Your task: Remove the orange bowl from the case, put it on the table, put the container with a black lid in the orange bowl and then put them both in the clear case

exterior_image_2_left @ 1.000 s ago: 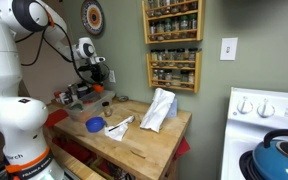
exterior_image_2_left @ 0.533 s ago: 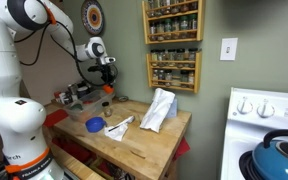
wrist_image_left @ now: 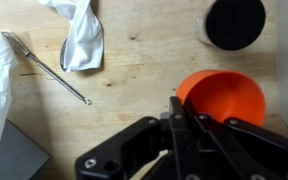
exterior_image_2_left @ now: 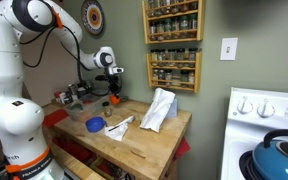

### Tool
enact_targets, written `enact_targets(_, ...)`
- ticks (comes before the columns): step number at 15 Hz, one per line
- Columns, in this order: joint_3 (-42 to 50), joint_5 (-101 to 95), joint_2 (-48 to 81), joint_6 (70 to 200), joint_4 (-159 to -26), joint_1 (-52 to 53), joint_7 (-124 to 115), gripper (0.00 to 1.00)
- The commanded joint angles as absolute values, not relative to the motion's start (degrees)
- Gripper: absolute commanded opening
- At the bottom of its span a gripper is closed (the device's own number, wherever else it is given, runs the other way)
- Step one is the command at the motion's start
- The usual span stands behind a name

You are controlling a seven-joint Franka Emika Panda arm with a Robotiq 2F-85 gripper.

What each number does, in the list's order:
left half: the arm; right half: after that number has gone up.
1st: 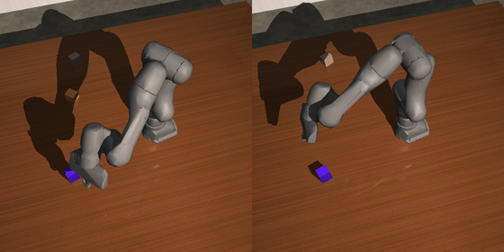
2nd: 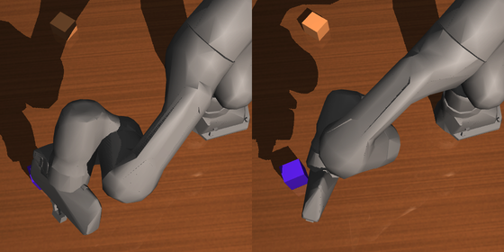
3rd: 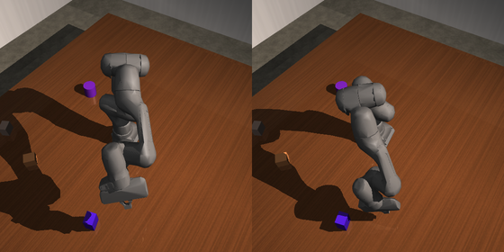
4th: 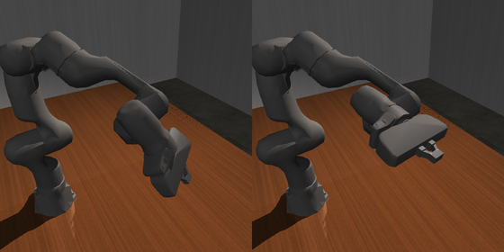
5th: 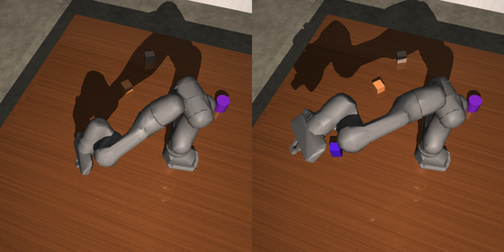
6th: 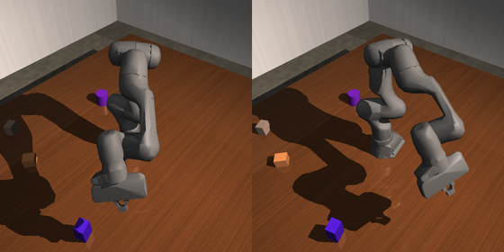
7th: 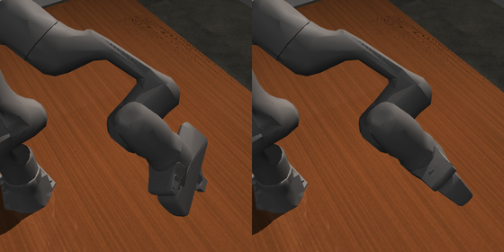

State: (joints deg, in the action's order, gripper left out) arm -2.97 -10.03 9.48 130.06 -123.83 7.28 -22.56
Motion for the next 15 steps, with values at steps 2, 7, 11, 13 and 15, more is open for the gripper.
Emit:
enact_targets(2,-2.61,-7.77,15.16,136.00,-123.46,7.85,-27.84,0.05)
enact_targets(7,-1.88,-5.87,18.41,139.28,-122.87,8.54,-29.36,0.31)
enact_targets(11,-1.31,-6.03,14.77,139.25,-124.12,8.73,-30.27,0.47)
enact_targets(13,-1.98,-4.98,12.19,136.93,-124.70,8.32,-28.51,0.62)
enact_targets(15,-2.24,-5.00,10.41,132.27,-124.84,8.19,-27.39,0.78)
